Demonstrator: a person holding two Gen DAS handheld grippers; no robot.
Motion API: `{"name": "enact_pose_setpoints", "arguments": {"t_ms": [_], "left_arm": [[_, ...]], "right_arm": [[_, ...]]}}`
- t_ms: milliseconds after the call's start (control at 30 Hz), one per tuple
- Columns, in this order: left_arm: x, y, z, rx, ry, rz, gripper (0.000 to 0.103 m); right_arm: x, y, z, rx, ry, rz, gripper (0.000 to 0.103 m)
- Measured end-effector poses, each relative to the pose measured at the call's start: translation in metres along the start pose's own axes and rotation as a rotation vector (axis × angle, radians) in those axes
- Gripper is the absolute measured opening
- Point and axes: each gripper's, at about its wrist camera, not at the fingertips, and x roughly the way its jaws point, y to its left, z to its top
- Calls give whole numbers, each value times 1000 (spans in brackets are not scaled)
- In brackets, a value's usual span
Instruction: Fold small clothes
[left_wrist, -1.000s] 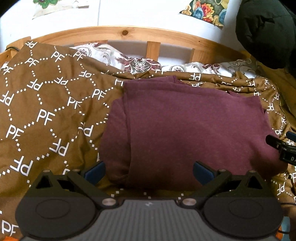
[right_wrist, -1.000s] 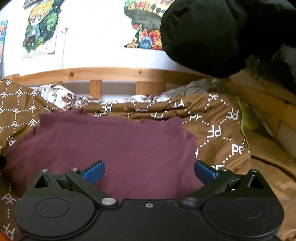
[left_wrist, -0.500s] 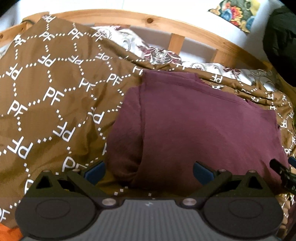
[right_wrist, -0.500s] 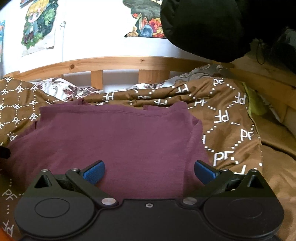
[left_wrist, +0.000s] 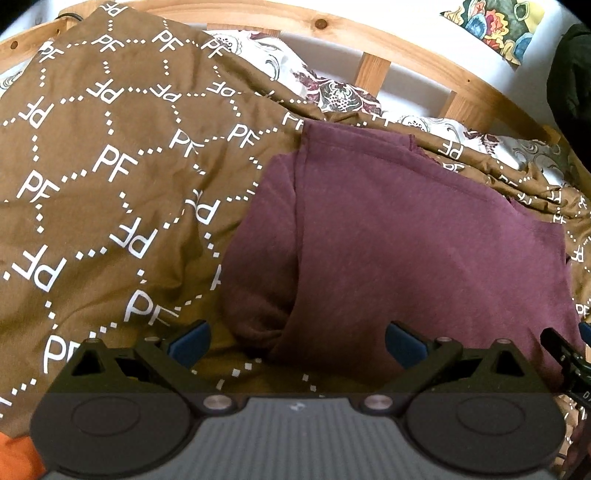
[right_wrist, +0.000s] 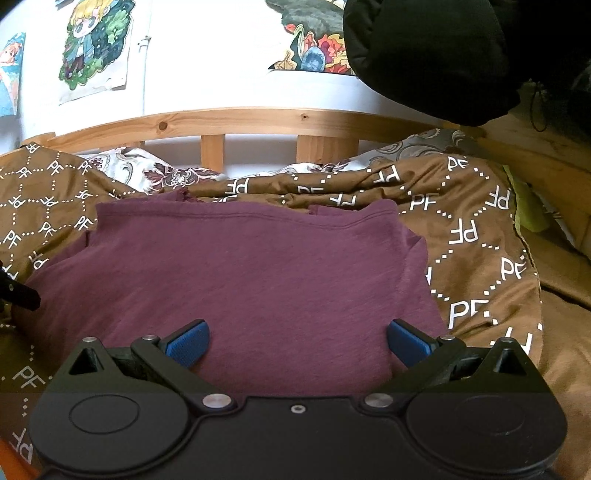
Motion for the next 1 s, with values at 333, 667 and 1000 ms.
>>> {"name": "enact_pose_setpoints", "arguments": {"t_ms": [333, 667, 1000], "left_arm": [[-10, 16, 17, 52, -57, -42, 102], [21, 18, 39, 91, -52, -113, 102], [41, 22, 42, 75, 22, -65, 102]], "right_arm": [[5, 15, -1, -15, 1, 25, 102], [9, 61, 6, -135, -60, -53, 102], [22, 86, -6, -235, -72, -2, 102]]}}
